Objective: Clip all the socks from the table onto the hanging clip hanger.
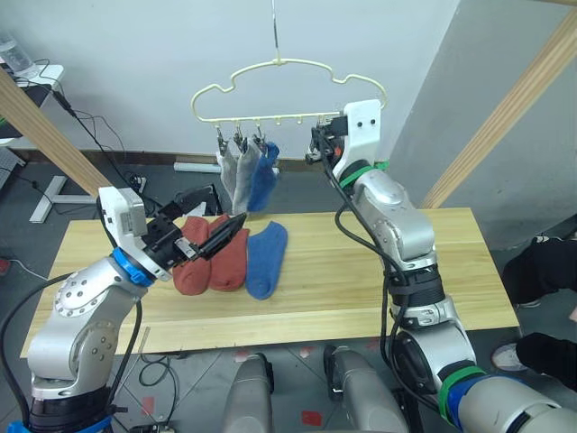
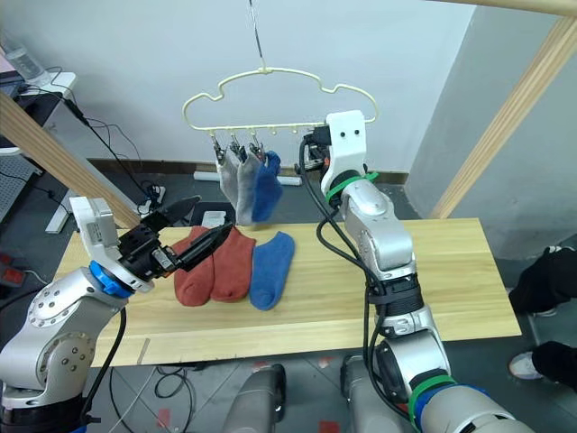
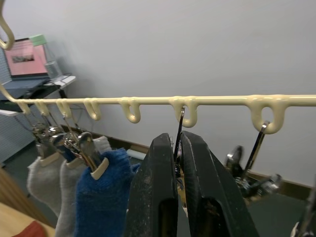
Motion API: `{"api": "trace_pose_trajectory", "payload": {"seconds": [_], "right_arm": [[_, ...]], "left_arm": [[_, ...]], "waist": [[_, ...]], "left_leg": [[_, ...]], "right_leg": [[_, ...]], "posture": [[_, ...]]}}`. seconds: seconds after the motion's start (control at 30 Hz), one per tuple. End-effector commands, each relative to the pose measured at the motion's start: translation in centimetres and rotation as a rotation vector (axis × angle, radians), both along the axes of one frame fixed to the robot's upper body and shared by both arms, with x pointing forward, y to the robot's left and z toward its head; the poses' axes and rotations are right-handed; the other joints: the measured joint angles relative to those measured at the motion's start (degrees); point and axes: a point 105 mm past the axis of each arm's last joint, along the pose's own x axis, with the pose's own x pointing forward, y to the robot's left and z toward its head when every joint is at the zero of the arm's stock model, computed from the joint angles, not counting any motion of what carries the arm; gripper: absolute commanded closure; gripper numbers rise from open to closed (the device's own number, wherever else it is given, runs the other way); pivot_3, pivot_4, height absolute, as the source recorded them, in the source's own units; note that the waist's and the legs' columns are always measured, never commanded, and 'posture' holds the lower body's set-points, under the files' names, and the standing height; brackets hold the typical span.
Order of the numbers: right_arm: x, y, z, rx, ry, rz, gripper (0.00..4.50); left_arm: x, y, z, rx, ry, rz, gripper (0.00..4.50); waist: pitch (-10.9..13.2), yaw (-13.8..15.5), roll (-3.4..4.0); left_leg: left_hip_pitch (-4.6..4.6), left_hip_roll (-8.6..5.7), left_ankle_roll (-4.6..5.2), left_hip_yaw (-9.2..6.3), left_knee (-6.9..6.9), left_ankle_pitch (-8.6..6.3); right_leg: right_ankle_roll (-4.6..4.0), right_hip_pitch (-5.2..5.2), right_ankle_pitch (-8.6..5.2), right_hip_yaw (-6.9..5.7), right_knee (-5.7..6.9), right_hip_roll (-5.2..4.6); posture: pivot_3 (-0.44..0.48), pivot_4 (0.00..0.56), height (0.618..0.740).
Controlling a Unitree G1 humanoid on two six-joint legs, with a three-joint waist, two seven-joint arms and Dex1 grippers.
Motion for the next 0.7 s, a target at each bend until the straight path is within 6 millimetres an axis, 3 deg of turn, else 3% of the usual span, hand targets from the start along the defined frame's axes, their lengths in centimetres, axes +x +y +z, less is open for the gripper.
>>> {"api": "trace_pose_trajectory", "payload": {"seconds": [0.03, 0.2, 0.33, 0.47, 0.7], "right_arm": [[-1.8, 0.4, 1.7, 0.040, 0.045, 0.197, 4.35], [-2.9, 0.2, 1.9, 0.057, 0.136, 0.307, 4.35], [-4.6, 0.5, 2.4, 0.075, 0.217, 0.482, 4.35], [-5.2, 0.6, 2.6, 0.051, 0.229, 0.530, 4.35], [-5.2, 0.7, 2.8, 0.039, 0.227, 0.544, 4.35]], "left_arm": [[0.7, 1.3, -1.9, -0.010, 0.113, 0.102, 0.00], [2.0, 3.6, -4.4, -0.028, 0.256, 0.273, 0.00], [3.3, 8.6, -8.1, 0.010, 0.379, 0.543, 0.00], [4.2, 11.0, -9.9, 0.043, 0.441, 0.636, 0.00], [6.1, 12.5, -12.7, 0.031, 0.509, 0.679, 0.00]], "waist": [[0.0, 0.0, 0.01], [0.0, -0.1, 0.02], [0.0, -0.2, 0.04], [0.0, -0.2, 0.05], [0.0, -0.2, 0.04]], "left_leg": [[0.00, 0.00, 0.00, -0.01, 0.00, 0.00], [0.00, 0.00, 0.01, -0.02, 0.00, -0.01], [0.00, 0.02, 0.01, -0.06, 0.00, -0.01], [-0.03, 0.01, 0.02, -0.03, -0.02, -0.01], [-0.22, -0.01, 0.03, -0.06, -0.01, -0.02]], "right_leg": [[0.00, 0.00, 0.00, 0.00, 0.00, 0.00], [0.00, 0.00, 0.00, -0.01, 0.00, -0.01], [0.00, 0.00, 0.00, -0.05, 0.00, 0.02], [-0.01, -0.04, -0.01, -0.04, -0.03, 0.02], [-0.01, -0.18, -0.01, -0.11, -0.05, -0.01]], "posture": [[0.073, 0.279, 0.740], [0.049, 0.284, 0.740], [0.038, 0.287, 0.740], [0.029, 0.292, 0.740], [0.019, 0.296, 0.740]]}}
